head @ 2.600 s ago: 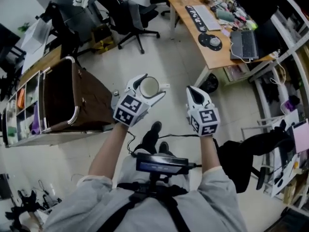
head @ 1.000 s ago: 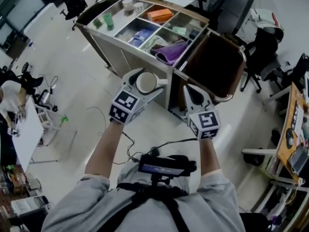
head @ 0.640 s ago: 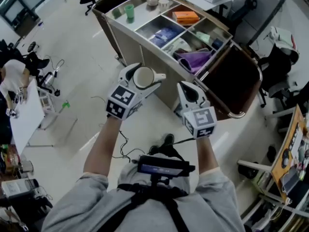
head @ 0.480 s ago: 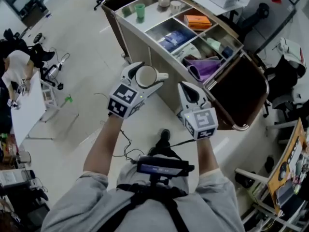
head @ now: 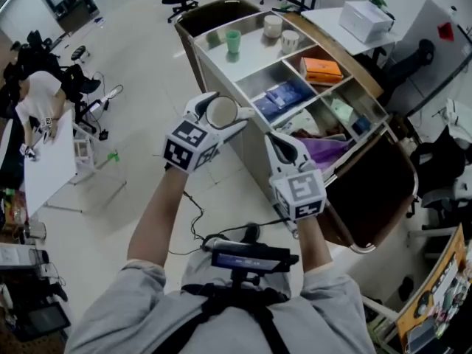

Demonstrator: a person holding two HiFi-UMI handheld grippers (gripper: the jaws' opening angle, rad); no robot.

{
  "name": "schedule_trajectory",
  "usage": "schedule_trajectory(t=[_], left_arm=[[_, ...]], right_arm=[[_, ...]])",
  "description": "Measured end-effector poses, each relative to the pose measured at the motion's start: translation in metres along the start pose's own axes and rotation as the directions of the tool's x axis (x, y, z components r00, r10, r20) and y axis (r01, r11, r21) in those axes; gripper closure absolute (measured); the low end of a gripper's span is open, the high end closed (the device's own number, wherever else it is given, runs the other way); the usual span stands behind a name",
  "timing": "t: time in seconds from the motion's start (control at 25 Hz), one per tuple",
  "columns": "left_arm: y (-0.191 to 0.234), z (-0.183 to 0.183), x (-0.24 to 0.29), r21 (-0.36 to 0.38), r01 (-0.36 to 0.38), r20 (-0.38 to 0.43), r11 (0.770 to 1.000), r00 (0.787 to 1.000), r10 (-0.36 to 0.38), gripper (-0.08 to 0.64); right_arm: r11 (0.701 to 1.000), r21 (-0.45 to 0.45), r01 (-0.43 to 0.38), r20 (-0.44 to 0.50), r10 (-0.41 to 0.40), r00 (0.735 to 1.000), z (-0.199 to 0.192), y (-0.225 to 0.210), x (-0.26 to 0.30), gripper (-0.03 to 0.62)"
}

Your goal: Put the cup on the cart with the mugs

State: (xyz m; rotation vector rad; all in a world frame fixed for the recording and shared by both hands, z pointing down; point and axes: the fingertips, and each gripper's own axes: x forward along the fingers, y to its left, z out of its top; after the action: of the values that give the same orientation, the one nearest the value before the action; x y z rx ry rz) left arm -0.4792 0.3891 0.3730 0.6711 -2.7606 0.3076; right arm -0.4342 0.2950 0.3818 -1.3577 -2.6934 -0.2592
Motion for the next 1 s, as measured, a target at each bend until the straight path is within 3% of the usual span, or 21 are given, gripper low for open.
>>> schedule_trajectory(t=[0.36,0.68,1.0], left_arm=[[0.072,0.033,0.047,0.057,0.020,-0.038,0.998,0.999,-0.018,0.147],[0.118,0.043,0.129,0.101,0.164,-0.088,0.981,0.984,-0.155,0.147],[0.163,0.044,0.220,0.117,0.321,-0.159,0.940,0.940,-0.301,0.147]], right_arm=[[0.999,0.016,-0.028,-0.010,0.028,1.000,0.032,-0.012,0.063,0.591],[0.997,0.025,0.067,-0.058,-0.066,0.996,0.032,-0.049,0.125,0.591],[0.980,0.049,0.194,-0.104,-0.188,0.977,0.037,-0.088,0.197,0.591]])
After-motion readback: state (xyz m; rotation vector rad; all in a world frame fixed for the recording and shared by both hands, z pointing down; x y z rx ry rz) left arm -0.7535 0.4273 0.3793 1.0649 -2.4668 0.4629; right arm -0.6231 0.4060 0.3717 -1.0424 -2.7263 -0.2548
